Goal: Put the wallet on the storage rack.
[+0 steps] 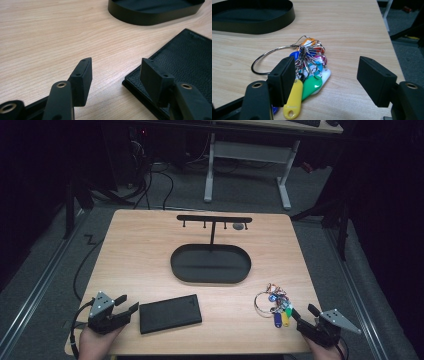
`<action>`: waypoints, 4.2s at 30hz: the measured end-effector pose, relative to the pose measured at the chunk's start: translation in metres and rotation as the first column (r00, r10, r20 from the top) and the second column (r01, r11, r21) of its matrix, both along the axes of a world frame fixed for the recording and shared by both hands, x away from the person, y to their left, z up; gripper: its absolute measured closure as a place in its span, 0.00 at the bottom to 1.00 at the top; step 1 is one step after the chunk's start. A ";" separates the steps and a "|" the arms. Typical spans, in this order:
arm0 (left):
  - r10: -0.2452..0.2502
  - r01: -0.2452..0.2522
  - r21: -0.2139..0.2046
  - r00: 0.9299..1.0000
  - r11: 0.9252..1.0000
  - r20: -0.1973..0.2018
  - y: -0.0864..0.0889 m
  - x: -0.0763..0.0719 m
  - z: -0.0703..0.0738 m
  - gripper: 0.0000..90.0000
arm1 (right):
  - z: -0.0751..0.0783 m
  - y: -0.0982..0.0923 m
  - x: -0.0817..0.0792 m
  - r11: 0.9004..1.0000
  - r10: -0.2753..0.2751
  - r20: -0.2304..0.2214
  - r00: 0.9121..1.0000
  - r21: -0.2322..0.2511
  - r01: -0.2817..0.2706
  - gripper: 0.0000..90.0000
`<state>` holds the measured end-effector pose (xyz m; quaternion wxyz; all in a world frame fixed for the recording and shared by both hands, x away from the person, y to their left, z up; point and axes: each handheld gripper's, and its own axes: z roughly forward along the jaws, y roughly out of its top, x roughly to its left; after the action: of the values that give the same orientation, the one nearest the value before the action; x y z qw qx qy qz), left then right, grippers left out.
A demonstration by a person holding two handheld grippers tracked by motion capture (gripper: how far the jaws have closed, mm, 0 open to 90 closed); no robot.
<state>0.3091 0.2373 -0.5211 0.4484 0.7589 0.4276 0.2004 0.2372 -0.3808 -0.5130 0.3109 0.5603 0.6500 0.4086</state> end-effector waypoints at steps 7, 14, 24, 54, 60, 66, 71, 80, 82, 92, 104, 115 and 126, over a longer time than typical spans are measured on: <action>-0.008 0.008 0.000 1.000 1.000 0.002 -0.004 0.002 0.000 0.49 | 0.001 0.000 -0.001 1.000 0.000 0.012 1.000 0.010 0.000 0.34; -0.008 0.008 0.005 1.000 1.000 -0.006 0.000 0.000 0.000 0.53 | 0.001 -0.004 -0.001 1.000 -0.004 0.011 1.000 0.022 0.004 0.35; -0.035 0.040 0.071 0.997 0.997 -0.065 -0.003 -0.003 -0.004 0.92 | 0.003 0.003 0.002 1.000 0.015 0.005 1.000 0.003 -0.015 0.43; -0.387 0.398 0.139 0.917 0.907 -0.100 -0.066 -0.037 -0.004 0.96 | 0.000 0.003 0.003 0.999 0.044 -0.028 0.999 0.011 -0.043 0.43; -0.425 0.434 0.143 0.901 0.890 -0.087 -0.075 -0.044 -0.003 0.93 | 0.000 0.003 0.004 0.999 0.043 -0.031 0.999 0.012 -0.043 0.43; -0.397 0.403 0.135 0.915 0.905 -0.072 -0.070 -0.044 0.000 0.87 | 0.000 0.002 0.004 0.999 0.041 -0.032 0.999 0.015 -0.041 0.43; -0.378 0.381 0.132 0.925 0.915 -0.045 -0.068 -0.045 0.004 0.81 | -0.001 0.002 0.004 0.999 0.039 -0.035 0.999 0.023 -0.039 0.43; -0.373 0.366 0.182 0.928 0.913 0.006 -0.079 -0.050 0.009 0.61 | -0.002 0.002 0.005 0.999 0.040 -0.039 0.998 0.020 -0.039 0.43; -0.379 0.368 0.199 0.925 0.908 0.017 -0.083 -0.052 0.009 0.59 | -0.002 0.002 0.005 0.999 0.042 -0.039 0.998 0.019 -0.041 0.43; -0.367 0.352 0.214 0.930 0.911 0.035 -0.114 -0.041 0.028 0.53 | -0.004 0.004 0.007 0.999 0.041 -0.048 0.998 0.021 -0.040 0.43; -0.457 0.452 0.188 0.889 0.872 -0.018 -0.129 -0.048 0.009 0.59 | -0.004 0.000 0.004 0.999 0.039 -0.049 0.998 0.028 -0.038 0.43; -0.475 0.449 0.326 0.880 0.832 -0.001 -0.140 -0.053 0.001 0.54 | -0.005 0.003 0.007 0.998 0.049 -0.054 0.997 0.027 -0.048 0.43; -0.494 0.399 0.481 0.865 0.780 0.083 -0.149 -0.065 -0.007 0.54 | -0.005 0.004 0.008 0.998 0.048 -0.058 0.997 0.029 -0.047 0.43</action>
<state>0.2440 0.0884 -0.5285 0.3373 0.8963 0.1280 0.2578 0.2448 -0.3773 -0.5183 0.2739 0.5608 0.6662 0.4082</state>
